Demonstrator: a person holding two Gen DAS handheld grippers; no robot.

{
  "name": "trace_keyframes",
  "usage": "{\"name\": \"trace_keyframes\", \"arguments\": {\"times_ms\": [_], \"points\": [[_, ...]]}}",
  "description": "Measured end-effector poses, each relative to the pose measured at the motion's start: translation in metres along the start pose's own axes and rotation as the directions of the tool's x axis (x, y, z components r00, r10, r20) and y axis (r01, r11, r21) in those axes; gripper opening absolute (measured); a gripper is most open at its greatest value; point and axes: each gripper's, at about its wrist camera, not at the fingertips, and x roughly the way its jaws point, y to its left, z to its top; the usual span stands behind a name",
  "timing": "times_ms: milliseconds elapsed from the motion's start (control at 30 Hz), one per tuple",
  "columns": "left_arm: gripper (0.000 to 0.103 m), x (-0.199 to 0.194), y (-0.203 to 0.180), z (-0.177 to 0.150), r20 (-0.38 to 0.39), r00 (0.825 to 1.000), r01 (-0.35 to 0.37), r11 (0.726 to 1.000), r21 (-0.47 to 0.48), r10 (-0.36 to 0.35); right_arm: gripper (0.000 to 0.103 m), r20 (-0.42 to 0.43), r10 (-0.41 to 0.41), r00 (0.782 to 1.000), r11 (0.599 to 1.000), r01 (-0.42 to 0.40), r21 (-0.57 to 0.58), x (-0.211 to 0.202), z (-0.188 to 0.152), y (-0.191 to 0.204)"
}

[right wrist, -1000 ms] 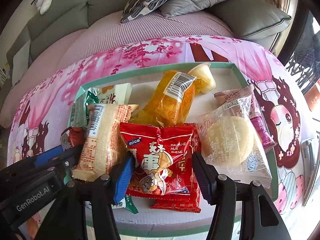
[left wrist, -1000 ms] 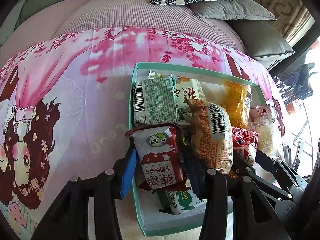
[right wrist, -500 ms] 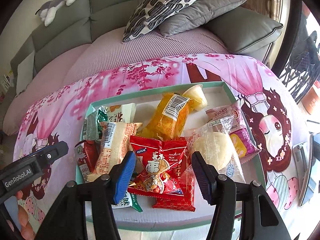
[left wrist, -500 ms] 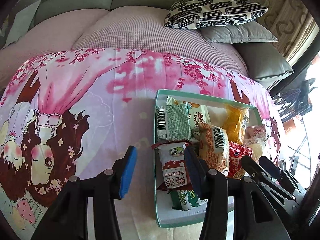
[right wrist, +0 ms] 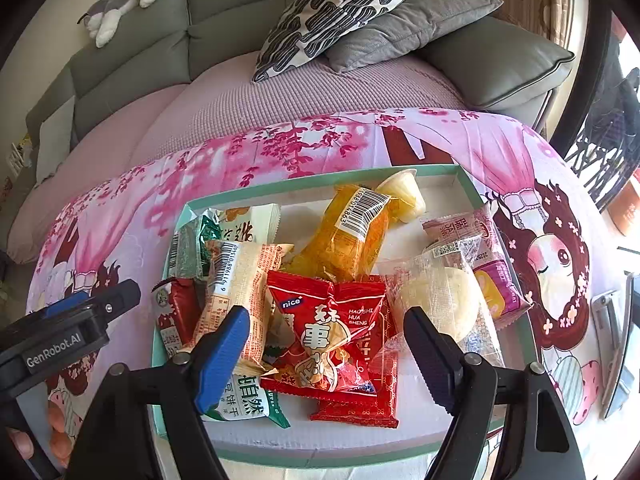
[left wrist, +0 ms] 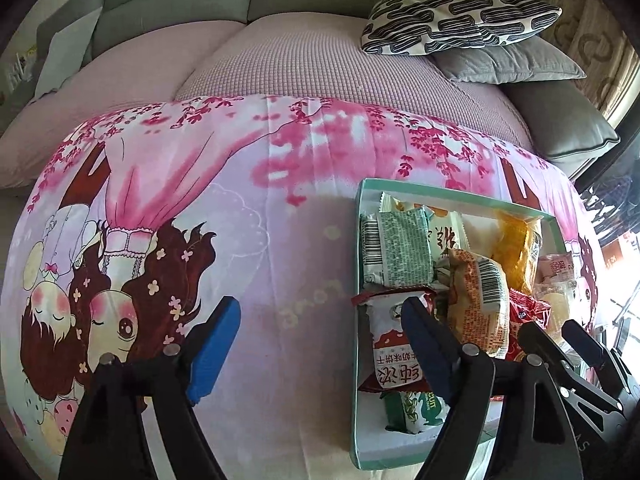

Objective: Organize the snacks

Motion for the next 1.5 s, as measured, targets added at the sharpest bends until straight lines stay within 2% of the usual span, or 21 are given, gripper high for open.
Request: {"name": "trace_keyframes", "arguments": {"times_ms": [233,367,400,467,533,733,1000,1200,1333,1500], "points": [[0.088,0.005,0.003,0.000,0.007,0.999,-0.049,0.999,-0.008,0.049,0.093,0.004,0.008,1.000,1.000,-0.008,-0.014,0.002,-0.001,0.003],[0.089,0.008,0.006,0.000,0.009,0.998,-0.069,0.997,-0.021,0.069,0.103,0.010,0.028,1.000,1.000,-0.028,-0.008,0.003,0.000,0.002],[0.089,0.008,0.007,0.000,0.012,0.997,-0.074,0.997,-0.026,0.074,0.103,0.015,0.021,1.000,1.000,-0.020,-0.008,0.002,0.000,0.002],[0.099,0.008,0.010,0.001,0.020,0.996,-0.085,0.996,-0.041,0.086,0.103,0.027,-0.007,1.000,1.000,0.007,-0.012,0.002,0.000,0.002],[0.102,0.007,0.012,0.001,0.032,0.995,-0.091,0.995,-0.050,0.093,0.103,0.027,-0.013,1.000,1.000,0.013,-0.004,0.002,0.000,-0.001],[0.102,0.005,0.015,0.002,0.054,0.993,-0.101,0.994,-0.048,0.104,0.103,0.036,-0.015,0.999,1.000,0.015,-0.003,0.001,0.000,-0.001],[0.102,-0.002,0.004,0.002,0.086,0.971,-0.223,0.975,-0.018,0.224,0.103,0.044,-0.019,0.999,1.000,0.020,-0.005,-0.002,0.001,0.000],[0.102,-0.011,0.005,-0.002,0.094,0.963,-0.246,0.967,-0.061,0.251,0.103,0.049,-0.020,0.999,1.000,0.021,-0.010,-0.006,-0.003,0.001],[0.102,-0.017,0.004,-0.008,0.104,0.961,-0.253,0.967,-0.035,0.255,0.103,0.048,-0.015,0.999,1.000,0.016,-0.010,-0.008,-0.011,0.007],[0.102,-0.019,0.009,-0.026,0.080,0.960,-0.268,0.963,-0.018,0.269,0.103,0.028,-0.015,0.999,0.999,0.017,-0.047,-0.007,-0.027,0.021]]}}
